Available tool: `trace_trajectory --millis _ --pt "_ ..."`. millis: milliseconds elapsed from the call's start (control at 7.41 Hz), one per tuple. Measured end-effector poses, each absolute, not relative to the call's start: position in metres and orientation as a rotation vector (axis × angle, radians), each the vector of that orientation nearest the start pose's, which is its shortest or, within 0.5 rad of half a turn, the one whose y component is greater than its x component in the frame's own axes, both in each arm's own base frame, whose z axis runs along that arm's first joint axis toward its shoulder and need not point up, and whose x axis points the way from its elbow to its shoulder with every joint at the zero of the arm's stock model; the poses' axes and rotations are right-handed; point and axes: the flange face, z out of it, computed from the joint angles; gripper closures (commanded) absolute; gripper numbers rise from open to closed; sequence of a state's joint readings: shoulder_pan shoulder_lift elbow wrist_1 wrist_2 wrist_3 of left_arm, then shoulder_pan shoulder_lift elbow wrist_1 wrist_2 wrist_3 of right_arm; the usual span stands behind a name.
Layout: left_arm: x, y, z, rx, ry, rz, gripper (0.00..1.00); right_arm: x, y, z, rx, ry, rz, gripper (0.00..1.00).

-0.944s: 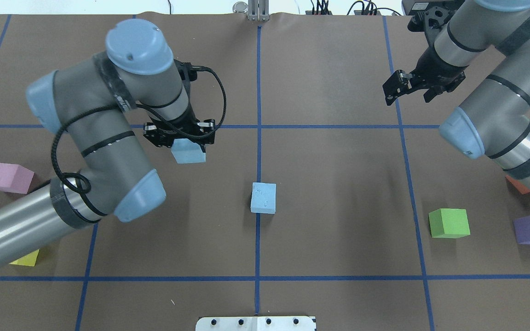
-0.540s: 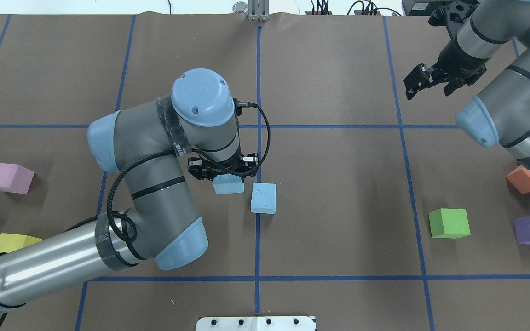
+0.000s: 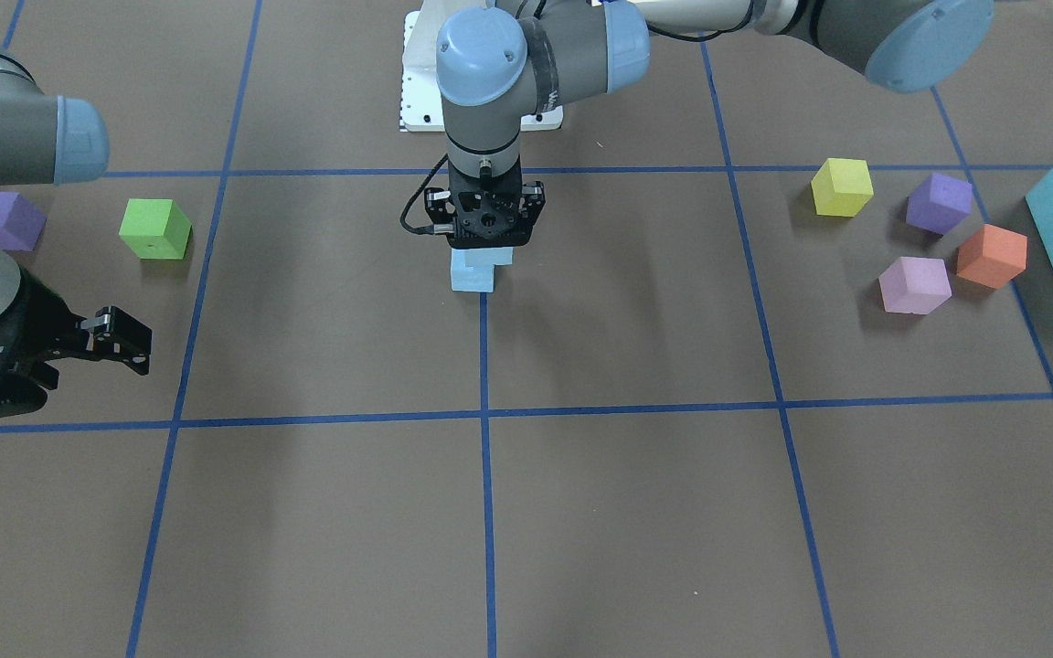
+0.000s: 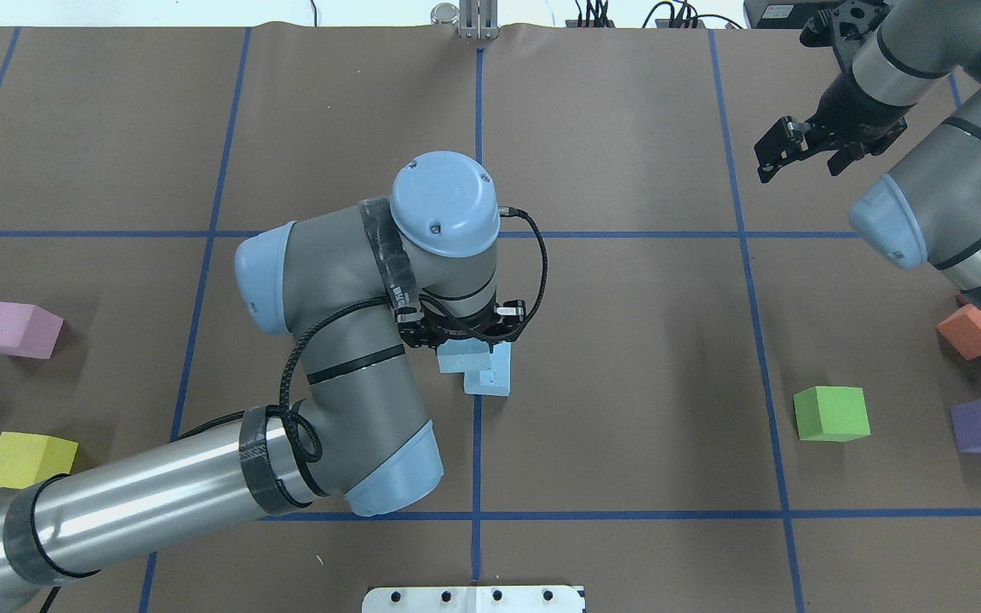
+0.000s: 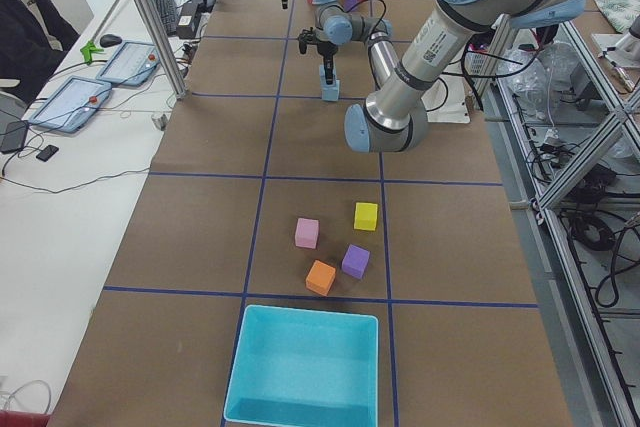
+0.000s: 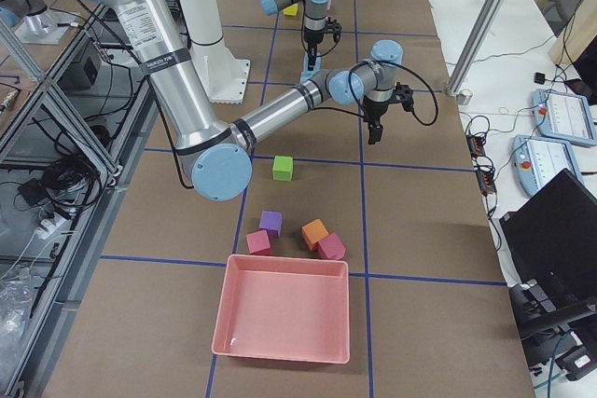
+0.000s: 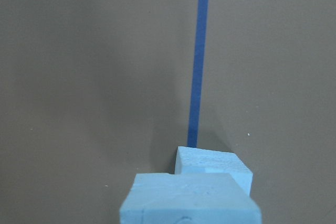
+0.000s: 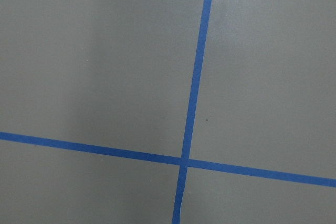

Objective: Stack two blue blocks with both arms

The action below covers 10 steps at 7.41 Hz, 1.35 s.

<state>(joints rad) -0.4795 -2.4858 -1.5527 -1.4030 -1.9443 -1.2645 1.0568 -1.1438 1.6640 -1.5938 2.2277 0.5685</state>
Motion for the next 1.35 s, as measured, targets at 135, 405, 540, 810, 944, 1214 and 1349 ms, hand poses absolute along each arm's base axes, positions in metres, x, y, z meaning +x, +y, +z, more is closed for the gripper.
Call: trace_trajectory --millis 135,405,540,810,944,1214,1349 --pt "0.594 -0.418 0.119 -0.055 0.797 -0.026 0.58 -0.252 -0.594 0.376 0.078 -0.798 -0.111 0.0" --pt "0.597 -0.419 0.116 -0.054 0.798 -0.025 0.58 -0.252 -0.594 0.376 0.078 -0.798 -0.11 0.0" --pt "0.601 -0.421 0.114 -0.056 0.796 -0.024 0.58 -0.252 -0.594 0.376 0.078 -0.798 -0.11 0.0" --pt "0.609 -0.419 0.112 -0.061 0.791 -0.018 0.49 -0.252 -0.594 0.376 0.078 -0.797 -0.109 0.0" --pt "0.612 -0.416 0.113 -0.062 0.789 -0.015 0.36 -0.253 -0.594 0.376 0.077 -0.798 -0.109 0.0" --pt "0.615 -0.413 0.117 -0.064 0.784 -0.011 0.25 -0.253 -0.594 0.376 0.077 -0.798 -0.109 0.0" --pt "0.616 -0.413 0.117 -0.065 0.783 -0.01 0.17 -0.253 -0.594 0.376 0.078 -0.798 -0.11 0.0"
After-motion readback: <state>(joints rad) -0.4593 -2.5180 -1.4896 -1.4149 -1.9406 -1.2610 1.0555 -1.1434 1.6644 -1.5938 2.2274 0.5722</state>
